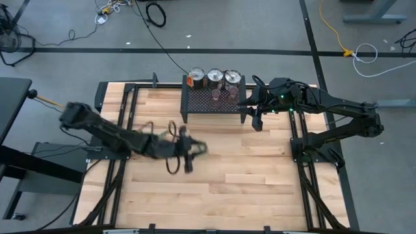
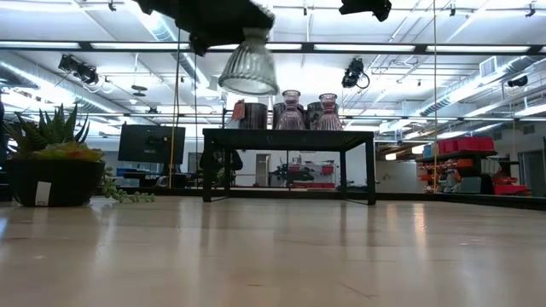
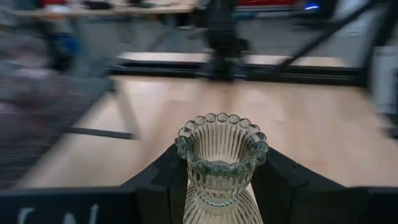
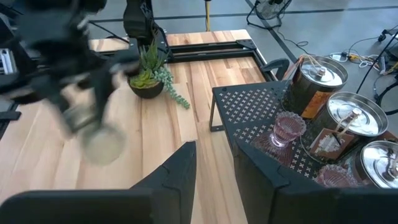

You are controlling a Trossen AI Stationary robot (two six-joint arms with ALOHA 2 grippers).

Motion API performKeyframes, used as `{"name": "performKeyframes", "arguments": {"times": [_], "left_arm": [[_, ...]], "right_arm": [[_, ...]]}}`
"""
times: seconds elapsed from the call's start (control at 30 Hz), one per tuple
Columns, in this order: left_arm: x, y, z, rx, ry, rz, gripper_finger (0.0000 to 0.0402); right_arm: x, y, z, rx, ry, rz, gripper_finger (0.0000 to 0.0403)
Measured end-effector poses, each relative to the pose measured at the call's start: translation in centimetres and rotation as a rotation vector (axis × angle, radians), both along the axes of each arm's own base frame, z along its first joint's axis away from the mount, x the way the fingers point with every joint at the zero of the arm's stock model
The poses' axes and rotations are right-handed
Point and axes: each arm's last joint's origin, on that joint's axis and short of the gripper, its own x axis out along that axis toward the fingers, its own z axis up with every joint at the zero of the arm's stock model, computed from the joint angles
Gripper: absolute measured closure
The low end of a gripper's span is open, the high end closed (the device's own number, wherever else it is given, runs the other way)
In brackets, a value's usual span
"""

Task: Pick & Place candle stick holders
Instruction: Put the green glass candle holder on the shelf

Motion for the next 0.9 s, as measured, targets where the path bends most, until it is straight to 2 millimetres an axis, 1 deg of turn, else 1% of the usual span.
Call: {"name": "performKeyframes", "arguments": {"times": [0.1,0.2,0.33,0.53,0.7,0.9], "left_arm": [[-1.2,2.4,1.8,0.056,0.002,0.095,0.026],[-1.8,5.0,2.8,0.087,0.017,0.148,0.026],[-1.7,8.6,3.1,0.11,0.029,0.149,0.026],[-2.0,13.8,2.9,0.072,0.044,0.189,0.026],[-2.6,16.5,3.2,0.045,0.005,0.167,0.026],[-2.4,18.5,2.6,0.031,-0.007,0.148,0.026]], "right_arm": [[0.0,0.0,0.0,0.0,0.0,0.0,0.0295],[0.0,0.0,0.0,0.0,0.0,0.0,0.0295],[0.0,0.0,0.0,0.002,-0.001,-0.001,0.0295],[0.0,0.0,0.0,0.005,-0.002,-0.004,0.0295],[0.0,0.0,0.0,0.005,-0.002,-0.004,0.0295],[0.1,0.0,0.2,-0.002,-0.02,-0.002,0.0295]]}}
